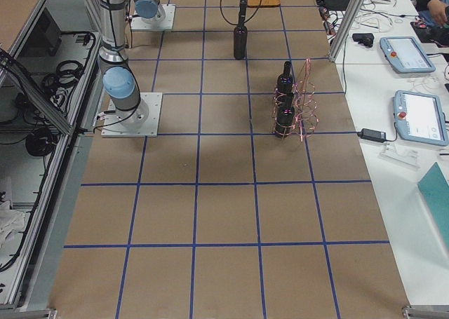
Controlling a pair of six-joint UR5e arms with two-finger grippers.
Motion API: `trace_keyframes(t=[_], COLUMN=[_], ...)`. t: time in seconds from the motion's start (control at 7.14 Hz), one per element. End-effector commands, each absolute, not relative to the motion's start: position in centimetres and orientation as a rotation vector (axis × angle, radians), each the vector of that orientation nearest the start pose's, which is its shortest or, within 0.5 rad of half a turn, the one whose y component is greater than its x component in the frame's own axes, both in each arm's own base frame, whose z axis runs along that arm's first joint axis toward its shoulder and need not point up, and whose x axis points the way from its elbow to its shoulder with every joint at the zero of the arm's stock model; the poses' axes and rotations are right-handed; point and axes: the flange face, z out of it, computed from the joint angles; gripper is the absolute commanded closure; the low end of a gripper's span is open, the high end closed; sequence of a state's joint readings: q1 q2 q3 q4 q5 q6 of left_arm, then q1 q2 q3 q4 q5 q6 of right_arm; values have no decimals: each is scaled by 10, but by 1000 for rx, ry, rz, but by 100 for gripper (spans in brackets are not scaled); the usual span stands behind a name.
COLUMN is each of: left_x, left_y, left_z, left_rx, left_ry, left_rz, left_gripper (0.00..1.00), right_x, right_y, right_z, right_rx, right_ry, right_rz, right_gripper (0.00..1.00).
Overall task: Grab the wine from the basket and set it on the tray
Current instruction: 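Stand the bottle upright on the table and open the right gripper, then move the left gripper toward the standing bottle while the right gripper withdraws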
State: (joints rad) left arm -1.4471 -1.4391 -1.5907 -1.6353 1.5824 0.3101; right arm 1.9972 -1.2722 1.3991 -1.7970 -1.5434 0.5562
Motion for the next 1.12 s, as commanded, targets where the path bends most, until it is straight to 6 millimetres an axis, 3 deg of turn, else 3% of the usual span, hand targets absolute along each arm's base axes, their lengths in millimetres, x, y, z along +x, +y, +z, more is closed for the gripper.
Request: trace_keyframes(t=[0.0, 0.14, 0.28, 0.42, 0.56, 0.7, 0.98], left_x=[-81, -90, -111, -140, -169, -195, -265], left_y=[-455, -457, -458, -464, -473, -484, -494], left_z=[529, 525, 521, 513, 499, 489, 453], left_rx=[78, -45, -34, -132, -154, -210, -246], left_ry=[3128, 3133, 3133, 3135, 3140, 3150, 3168], left_rz=[-61, -52, -60, -96, -123, -178, -218], left_gripper=[1, 1, 2, 2, 2, 2, 1], right_x=[346, 300, 250, 208, 178, 159, 157], right_y=[-522, -542, -555, -555, -555, -557, -548], right_z=[463, 474, 489, 499, 511, 507, 514], right_rx=[178, 74, 150, 205, 205, 119, -22], right_ry=[3069, 3120, 3117, 3133, 3144, 3167, 3177], right_rz=[-217, -265, -279, -219, -234, -193, -186], right_gripper=[0, 0, 0, 0, 0, 0, 0])
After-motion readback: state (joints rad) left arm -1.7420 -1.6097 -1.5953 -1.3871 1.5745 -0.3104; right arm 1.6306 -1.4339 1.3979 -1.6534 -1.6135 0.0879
